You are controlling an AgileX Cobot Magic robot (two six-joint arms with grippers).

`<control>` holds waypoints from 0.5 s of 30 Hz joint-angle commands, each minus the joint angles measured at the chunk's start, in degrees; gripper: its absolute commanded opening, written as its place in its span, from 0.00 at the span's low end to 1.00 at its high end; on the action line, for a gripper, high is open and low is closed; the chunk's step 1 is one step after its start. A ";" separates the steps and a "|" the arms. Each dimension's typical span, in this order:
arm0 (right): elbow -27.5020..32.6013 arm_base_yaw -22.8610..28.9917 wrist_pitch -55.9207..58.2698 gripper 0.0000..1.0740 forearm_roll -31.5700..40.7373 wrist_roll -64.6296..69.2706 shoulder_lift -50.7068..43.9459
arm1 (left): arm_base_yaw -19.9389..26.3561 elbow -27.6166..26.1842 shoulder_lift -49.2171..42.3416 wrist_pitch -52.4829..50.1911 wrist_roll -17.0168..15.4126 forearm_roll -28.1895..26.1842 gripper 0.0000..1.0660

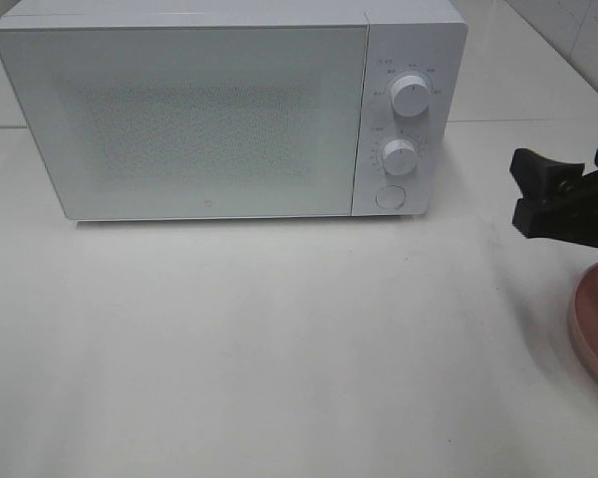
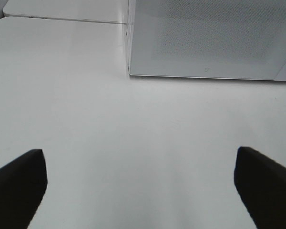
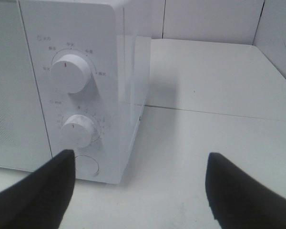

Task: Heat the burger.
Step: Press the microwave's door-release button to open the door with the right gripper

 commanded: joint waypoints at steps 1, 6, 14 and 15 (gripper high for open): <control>0.00 6.25 -4.98 0.70 7.91 -5.67 2.41 | -0.23 0.06 -0.11 0.11 -0.06 -0.11 0.94; -0.06 15.53 -11.75 0.70 17.13 -7.33 7.10 | -0.23 0.06 -0.11 0.11 -0.06 -0.11 0.94; -2.64 27.44 -17.48 0.70 33.46 -8.65 14.15 | -0.23 0.06 -0.11 0.11 -0.06 -0.11 0.94; -2.64 27.44 -17.48 0.70 33.46 -8.65 14.15 | -0.23 0.06 -0.11 0.11 -0.06 -0.11 0.94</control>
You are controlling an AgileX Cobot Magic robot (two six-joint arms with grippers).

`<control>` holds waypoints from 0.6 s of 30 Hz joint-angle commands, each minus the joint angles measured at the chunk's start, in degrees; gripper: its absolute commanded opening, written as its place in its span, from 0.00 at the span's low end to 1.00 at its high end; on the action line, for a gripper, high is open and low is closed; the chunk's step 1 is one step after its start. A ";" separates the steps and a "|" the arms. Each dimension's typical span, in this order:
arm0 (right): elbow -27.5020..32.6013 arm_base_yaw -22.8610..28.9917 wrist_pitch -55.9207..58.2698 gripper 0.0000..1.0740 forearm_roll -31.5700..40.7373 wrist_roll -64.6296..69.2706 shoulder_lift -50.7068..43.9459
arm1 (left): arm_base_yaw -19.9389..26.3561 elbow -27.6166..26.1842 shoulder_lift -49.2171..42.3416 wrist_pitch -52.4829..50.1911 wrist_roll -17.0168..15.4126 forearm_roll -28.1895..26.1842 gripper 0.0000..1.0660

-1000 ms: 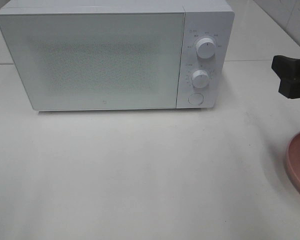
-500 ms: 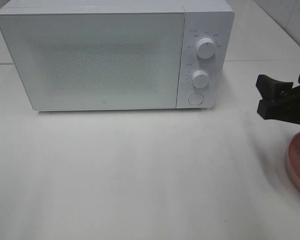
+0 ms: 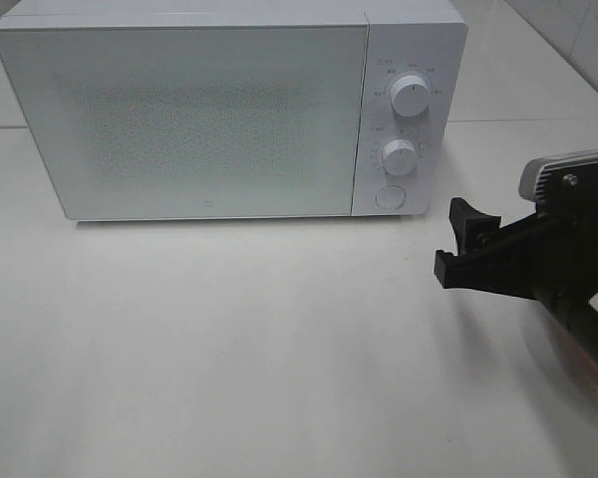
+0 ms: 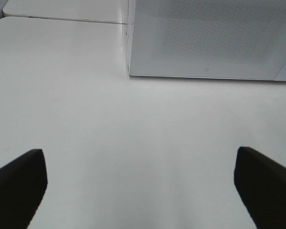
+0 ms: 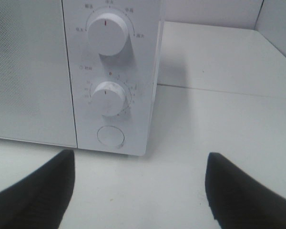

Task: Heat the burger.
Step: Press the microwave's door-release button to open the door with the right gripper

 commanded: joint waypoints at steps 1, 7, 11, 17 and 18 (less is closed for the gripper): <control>-3.21 4.64 -3.90 0.70 6.76 -2.98 2.98 | -0.23 0.06 -0.11 0.11 -0.06 -0.11 0.94; -7.73 8.42 -3.90 0.70 10.49 -5.39 7.05 | -0.23 0.06 -0.11 0.11 -0.06 -0.11 0.94; -9.74 8.77 -3.72 0.70 10.71 -5.33 9.40 | -0.23 0.06 -0.11 0.11 -0.06 -0.11 0.94; -11.69 8.77 -3.95 0.70 10.66 -5.27 11.92 | -0.23 0.06 -0.11 0.11 -0.06 -0.11 0.94; -11.86 8.71 -4.01 0.70 10.66 -5.27 12.38 | -0.23 0.06 -0.11 0.11 -0.06 -0.11 0.94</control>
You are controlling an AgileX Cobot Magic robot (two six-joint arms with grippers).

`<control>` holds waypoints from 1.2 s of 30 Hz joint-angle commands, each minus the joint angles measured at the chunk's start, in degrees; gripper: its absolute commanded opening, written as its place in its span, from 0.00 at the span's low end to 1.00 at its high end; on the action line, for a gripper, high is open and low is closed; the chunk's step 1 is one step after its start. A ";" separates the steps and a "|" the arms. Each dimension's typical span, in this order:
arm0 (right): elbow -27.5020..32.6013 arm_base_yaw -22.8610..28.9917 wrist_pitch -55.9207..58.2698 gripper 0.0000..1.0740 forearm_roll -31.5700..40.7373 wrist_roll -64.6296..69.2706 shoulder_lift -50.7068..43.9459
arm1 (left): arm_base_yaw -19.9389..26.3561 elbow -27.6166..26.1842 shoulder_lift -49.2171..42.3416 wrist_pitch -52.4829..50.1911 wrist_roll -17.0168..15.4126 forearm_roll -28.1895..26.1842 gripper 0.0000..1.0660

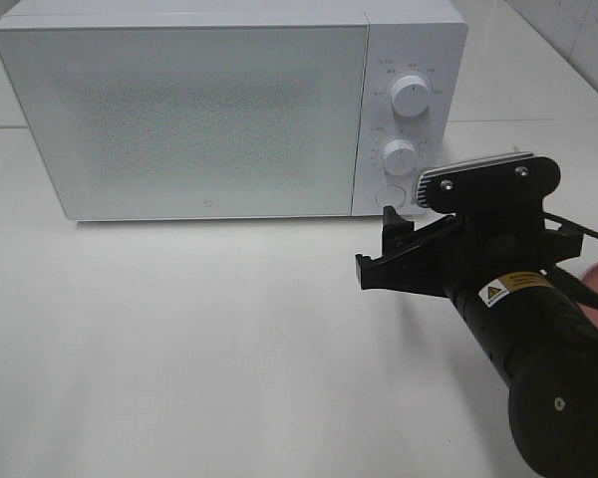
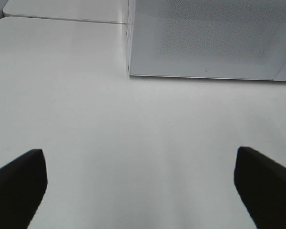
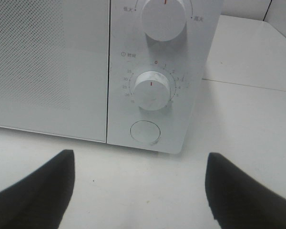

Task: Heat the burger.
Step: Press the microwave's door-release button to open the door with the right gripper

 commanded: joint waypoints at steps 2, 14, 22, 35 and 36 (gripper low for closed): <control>-0.97 0.11 -3.67 0.70 -0.23 -0.40 1.38 | -0.23 0.06 -0.11 0.11 -0.06 -0.11 0.94; -1.83 0.11 -5.04 0.70 -0.69 1.03 5.10 | -0.23 0.06 -0.11 0.11 -0.06 -0.11 0.94; -1.83 0.11 -4.98 0.70 -0.69 1.32 5.10 | -0.23 0.06 -0.11 0.11 -0.06 -0.11 0.94; -4.24 0.11 -3.15 0.63 -0.69 16.44 5.10 | -0.23 0.06 -0.11 0.11 -0.06 -0.11 0.94; -4.24 0.11 -3.15 0.63 -0.69 16.44 5.10 | -0.23 0.06 -0.11 0.11 -0.06 -0.11 0.94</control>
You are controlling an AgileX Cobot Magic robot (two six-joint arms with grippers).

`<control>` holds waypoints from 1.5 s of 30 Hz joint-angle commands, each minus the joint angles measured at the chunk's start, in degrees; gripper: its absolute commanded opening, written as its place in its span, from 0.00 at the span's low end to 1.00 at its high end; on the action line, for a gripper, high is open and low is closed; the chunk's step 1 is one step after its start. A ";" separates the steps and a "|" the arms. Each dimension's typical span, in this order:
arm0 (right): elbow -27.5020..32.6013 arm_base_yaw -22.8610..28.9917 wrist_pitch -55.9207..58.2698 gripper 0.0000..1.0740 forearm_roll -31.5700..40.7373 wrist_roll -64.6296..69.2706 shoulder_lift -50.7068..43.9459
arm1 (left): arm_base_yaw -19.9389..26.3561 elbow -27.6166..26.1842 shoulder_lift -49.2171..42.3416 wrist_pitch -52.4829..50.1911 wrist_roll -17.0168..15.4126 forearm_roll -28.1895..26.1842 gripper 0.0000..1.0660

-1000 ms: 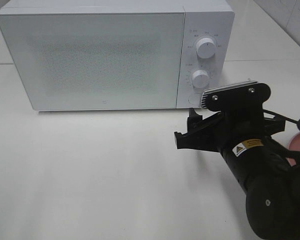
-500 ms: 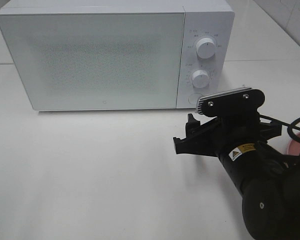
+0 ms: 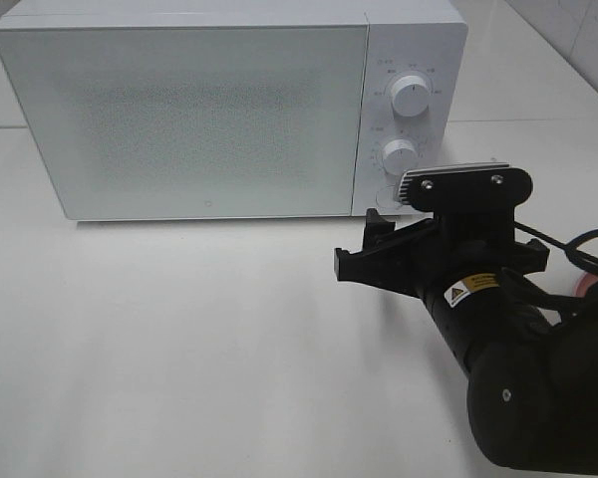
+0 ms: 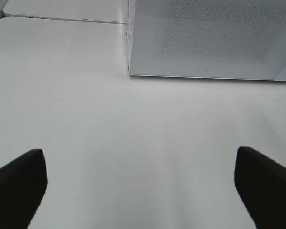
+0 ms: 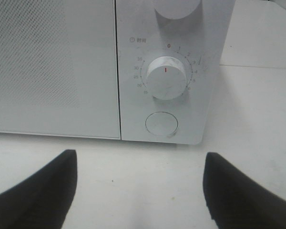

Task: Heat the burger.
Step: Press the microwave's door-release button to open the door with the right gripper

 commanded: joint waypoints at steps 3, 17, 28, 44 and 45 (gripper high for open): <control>-0.97 0.11 -2.86 0.56 -0.40 16.90 -0.23 | -0.23 0.06 -0.11 0.11 -0.06 -0.11 0.94; -1.09 0.11 -1.03 0.18 -0.40 67.15 -0.23 | -0.23 0.06 -0.11 0.11 -0.06 -0.11 0.94; -1.09 0.11 3.04 0.00 -0.11 82.16 -0.23 | -0.23 0.06 -0.11 0.11 -0.06 -0.11 0.94; -6.07 -6.82 13.06 0.00 -5.56 82.16 2.86 | -0.23 0.06 -0.11 0.11 -0.06 -0.11 0.94; -6.47 -7.28 13.58 0.00 -6.07 82.16 3.44 | -0.23 0.06 -0.11 0.11 -0.06 -0.11 0.94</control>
